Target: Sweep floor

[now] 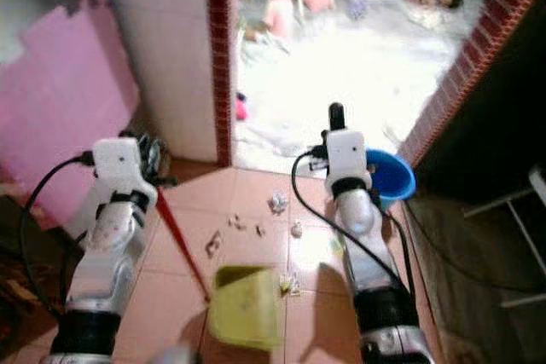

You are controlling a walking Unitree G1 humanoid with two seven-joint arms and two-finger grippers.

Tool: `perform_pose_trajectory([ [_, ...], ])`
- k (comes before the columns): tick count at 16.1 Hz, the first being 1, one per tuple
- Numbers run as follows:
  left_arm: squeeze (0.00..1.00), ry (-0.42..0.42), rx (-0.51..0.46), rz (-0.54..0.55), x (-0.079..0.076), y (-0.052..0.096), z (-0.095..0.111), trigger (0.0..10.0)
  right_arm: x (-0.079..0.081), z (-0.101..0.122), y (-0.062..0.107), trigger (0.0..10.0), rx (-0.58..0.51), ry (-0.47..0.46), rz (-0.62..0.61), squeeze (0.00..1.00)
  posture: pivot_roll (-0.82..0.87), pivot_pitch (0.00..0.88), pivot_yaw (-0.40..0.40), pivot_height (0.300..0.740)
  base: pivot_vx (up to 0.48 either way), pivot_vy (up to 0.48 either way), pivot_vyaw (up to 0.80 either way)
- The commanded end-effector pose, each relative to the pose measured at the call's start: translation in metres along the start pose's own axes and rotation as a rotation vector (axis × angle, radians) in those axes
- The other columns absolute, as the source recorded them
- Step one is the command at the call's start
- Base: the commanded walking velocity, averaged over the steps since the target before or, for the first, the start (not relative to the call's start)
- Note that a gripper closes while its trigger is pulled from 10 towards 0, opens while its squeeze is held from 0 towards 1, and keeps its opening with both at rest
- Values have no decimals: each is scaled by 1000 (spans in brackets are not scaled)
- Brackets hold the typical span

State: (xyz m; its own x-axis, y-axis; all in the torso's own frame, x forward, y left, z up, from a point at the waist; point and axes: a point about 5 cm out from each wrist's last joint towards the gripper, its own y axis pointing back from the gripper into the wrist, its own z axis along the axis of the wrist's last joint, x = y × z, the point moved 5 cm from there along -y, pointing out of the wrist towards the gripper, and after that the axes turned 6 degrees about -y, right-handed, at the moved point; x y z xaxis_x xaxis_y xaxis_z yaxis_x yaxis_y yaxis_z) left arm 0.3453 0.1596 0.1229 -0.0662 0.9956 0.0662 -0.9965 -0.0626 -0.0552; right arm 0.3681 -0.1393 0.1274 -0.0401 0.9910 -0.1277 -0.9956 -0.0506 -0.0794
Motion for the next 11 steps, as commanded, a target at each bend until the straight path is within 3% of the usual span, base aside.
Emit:
perform_pose_trajectory([
  [1,0,-31,-54,8,1,-4,15,10000,2,20,-5,10000,-72,-19,7,0,-3,14,-64,740,356,0,0],
  [11,0,-61,-73,10,-9,-11,18,10000,6,16,-1,10000,-61,-34,13,0,-16,14,-52,740,32,0,0],
])
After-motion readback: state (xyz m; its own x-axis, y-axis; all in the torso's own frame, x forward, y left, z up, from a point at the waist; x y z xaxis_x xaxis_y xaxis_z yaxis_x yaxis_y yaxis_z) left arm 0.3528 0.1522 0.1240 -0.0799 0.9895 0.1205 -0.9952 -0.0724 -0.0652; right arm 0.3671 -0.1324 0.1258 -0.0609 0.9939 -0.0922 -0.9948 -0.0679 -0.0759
